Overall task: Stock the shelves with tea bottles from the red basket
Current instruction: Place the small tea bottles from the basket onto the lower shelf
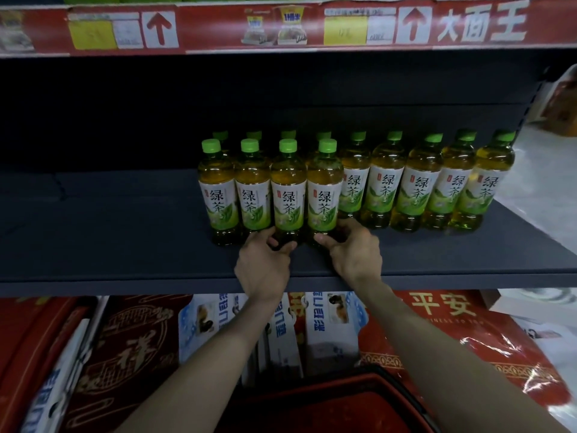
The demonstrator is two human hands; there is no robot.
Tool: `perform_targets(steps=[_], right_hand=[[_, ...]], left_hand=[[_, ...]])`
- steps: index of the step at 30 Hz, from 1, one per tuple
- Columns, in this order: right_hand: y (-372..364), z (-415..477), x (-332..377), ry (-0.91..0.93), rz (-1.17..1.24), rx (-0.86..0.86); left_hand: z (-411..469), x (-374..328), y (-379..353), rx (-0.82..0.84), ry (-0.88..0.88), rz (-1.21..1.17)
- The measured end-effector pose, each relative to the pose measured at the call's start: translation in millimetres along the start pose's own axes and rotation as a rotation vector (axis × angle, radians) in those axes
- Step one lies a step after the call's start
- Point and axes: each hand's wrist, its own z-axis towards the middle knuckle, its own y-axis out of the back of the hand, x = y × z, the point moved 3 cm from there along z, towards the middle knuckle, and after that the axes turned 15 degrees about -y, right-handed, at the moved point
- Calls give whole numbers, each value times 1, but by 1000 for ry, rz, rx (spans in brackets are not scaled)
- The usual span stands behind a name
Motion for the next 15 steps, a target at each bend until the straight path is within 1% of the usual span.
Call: perform_targets(steps=[4, 9, 11, 13, 15], right_hand=[[0, -3, 1, -13, -10, -5], [0, -11, 5, -6, -48, 21], [1, -14, 6, 31, -64, 70], [5, -20, 6, 70, -67, 125], [10, -31, 5, 101, -48, 148]], left_hand=[[-3, -2, -1, -13, -1, 31], [-4, -3, 2, 32, 21, -11], [-1, -4, 7, 72, 39, -86], [2, -6, 13, 101, 78, -210], [1, -9, 22, 96, 89, -307]])
